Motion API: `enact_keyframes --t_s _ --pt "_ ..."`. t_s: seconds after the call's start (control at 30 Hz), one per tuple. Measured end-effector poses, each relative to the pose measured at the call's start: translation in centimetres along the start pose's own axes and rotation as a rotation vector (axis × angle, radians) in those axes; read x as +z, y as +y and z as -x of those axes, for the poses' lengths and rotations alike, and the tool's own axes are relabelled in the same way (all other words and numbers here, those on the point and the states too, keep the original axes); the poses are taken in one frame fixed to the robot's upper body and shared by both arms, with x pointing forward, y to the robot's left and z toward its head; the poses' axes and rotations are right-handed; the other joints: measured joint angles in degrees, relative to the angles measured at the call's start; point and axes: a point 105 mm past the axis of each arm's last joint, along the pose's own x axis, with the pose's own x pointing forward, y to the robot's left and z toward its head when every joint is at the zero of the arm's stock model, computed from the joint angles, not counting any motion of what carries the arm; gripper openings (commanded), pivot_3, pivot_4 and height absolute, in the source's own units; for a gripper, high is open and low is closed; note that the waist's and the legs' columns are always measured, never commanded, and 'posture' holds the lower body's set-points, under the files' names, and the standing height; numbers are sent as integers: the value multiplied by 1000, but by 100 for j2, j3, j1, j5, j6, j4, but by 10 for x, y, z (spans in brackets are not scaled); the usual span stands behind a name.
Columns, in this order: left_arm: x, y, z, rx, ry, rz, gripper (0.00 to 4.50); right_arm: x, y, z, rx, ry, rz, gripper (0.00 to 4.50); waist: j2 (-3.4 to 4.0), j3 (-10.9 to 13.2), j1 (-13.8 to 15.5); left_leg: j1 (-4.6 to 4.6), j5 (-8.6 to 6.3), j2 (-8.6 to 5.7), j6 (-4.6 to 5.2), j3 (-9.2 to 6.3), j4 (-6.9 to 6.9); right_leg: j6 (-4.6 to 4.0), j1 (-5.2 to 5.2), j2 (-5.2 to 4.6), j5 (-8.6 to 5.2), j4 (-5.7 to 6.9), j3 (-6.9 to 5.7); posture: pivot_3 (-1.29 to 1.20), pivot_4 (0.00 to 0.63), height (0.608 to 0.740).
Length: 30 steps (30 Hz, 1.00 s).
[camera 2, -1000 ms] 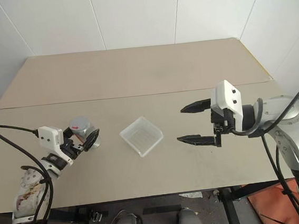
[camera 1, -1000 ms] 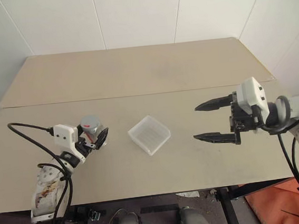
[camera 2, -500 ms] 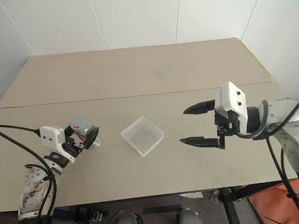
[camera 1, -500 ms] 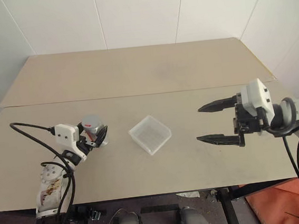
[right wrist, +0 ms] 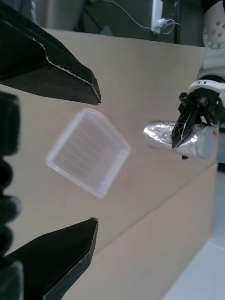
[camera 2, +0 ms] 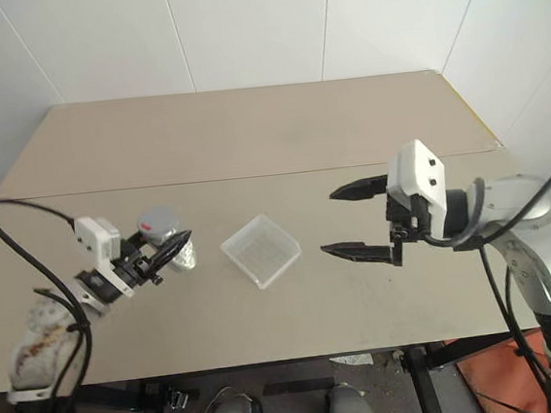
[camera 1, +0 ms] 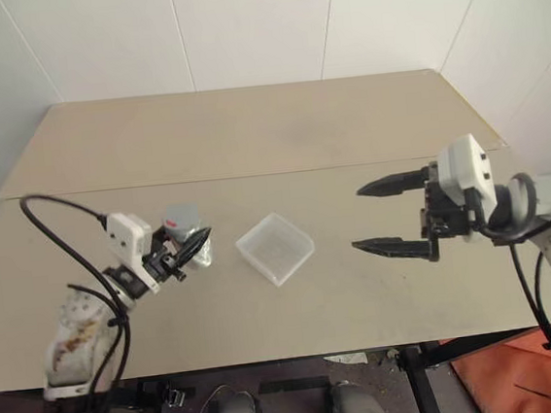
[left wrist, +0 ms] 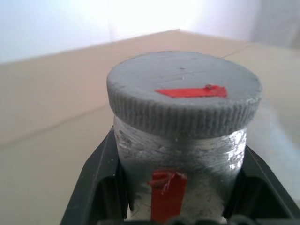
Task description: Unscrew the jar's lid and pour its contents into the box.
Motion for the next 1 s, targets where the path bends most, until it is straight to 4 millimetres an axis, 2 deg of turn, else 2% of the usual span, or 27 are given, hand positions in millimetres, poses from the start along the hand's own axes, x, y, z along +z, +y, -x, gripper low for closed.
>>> enact_keyframes --t_s 0.1,0.23,0.3,0.4,0.5,0.63,0.83,1.0 --pt "28 1 -6 -79 -51 4 1987 16 -12 -13 -47 -57 -46 4500 0 0 -4 -2 0 -1 0 -1 -1 1 -2 0 0 -2 0 0 150 740" --pt "53 -5 -14 -261 -94 64 1987 36 -17 -28 -2 -161 -169 4500 0 1 6 -18 0 -2 0 -2 -1 0 -14 -1 0 -4 -3 0 150 740" --pt "59 -13 -22 -355 -100 66 1987 48 -18 -35 18 -196 -186 4500 1 1 23 -20 0 -5 0 -5 -1 1 -14 -2 0 -3 -6 0 150 740" --pt "51 -29 -39 -509 -71 88 1987 61 -18 -50 26 -219 -179 4500 1 1 23 -21 0 -7 1 -4 0 1 -13 -2 0 -4 -6 0 150 740" --pt "45 -38 -53 -616 -44 103 1987 58 -16 -66 28 -205 -191 4500 1 1 12 -30 0 -6 1 -5 0 0 -26 1 0 2 -6 0 150 740" --pt "49 -38 -66 -691 -39 76 1987 56 -15 -83 20 -200 -208 4500 1 1 -1 -76 2 -8 1 -2 13 0 -83 1 0 26 1 0 150 740" --pt "38 -44 -72 -768 -19 60 1987 53 -11 -95 21 -179 -198 4500 1 1 -14 -89 2 -7 2 -4 13 0 -92 1 0 26 0 0 150 740" --pt "40 -48 -75 -801 -23 29 1987 53 -10 -101 27 -178 -200 4500 1 1 -2 -92 2 -7 2 -6 17 0 -93 0 0 26 -2 0 150 740"
